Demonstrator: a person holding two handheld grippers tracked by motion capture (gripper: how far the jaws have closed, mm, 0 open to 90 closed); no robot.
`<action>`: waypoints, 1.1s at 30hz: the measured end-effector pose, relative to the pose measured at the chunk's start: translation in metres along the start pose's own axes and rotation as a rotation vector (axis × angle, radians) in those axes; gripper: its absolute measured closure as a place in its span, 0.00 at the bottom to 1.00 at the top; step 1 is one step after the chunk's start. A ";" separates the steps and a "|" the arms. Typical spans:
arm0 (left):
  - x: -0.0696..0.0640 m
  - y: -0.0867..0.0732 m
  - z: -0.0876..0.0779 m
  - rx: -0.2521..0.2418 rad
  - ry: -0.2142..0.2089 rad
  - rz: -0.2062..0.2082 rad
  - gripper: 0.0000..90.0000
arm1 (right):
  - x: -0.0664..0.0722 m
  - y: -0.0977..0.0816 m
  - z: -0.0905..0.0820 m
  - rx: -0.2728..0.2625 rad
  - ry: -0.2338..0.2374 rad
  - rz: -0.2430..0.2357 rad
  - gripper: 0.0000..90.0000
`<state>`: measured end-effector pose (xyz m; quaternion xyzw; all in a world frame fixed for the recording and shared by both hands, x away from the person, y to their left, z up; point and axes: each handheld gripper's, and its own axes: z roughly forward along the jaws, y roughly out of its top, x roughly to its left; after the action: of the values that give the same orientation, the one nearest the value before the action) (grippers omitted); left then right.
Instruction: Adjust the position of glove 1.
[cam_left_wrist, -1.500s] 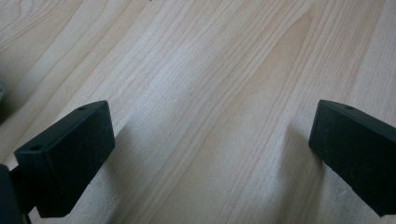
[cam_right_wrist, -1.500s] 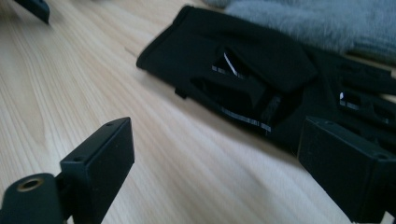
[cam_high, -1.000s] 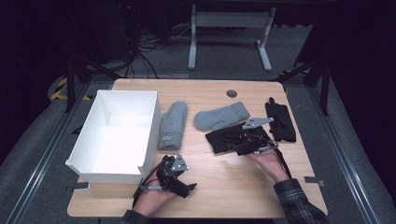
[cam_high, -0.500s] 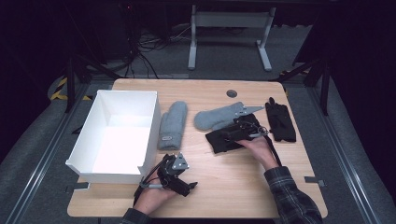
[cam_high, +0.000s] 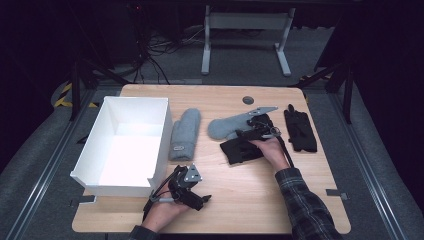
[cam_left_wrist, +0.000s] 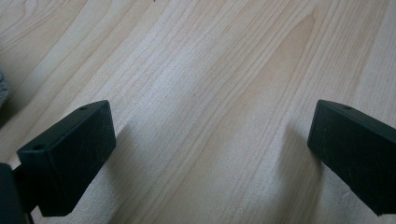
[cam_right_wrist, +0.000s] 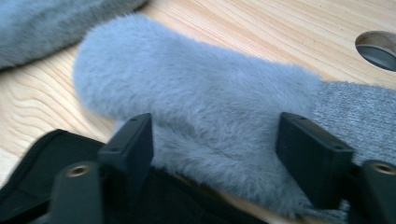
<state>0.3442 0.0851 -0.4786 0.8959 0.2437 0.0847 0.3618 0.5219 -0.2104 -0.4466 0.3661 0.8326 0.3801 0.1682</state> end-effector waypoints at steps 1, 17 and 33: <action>0.000 0.000 0.000 0.000 0.000 0.000 0.02 | 0.000 -0.002 0.003 0.015 -0.019 -0.015 0.44; 0.000 0.000 0.000 0.000 0.000 0.000 0.02 | -0.006 -0.005 0.002 0.027 -0.040 -0.044 0.92; 0.000 0.000 0.000 -0.002 0.002 -0.002 0.02 | 0.005 0.011 -0.059 -0.104 -0.010 -0.058 0.94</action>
<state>0.3439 0.0851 -0.4786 0.8951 0.2448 0.0857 0.3626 0.4908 -0.2317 -0.3996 0.3346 0.8210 0.4161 0.2021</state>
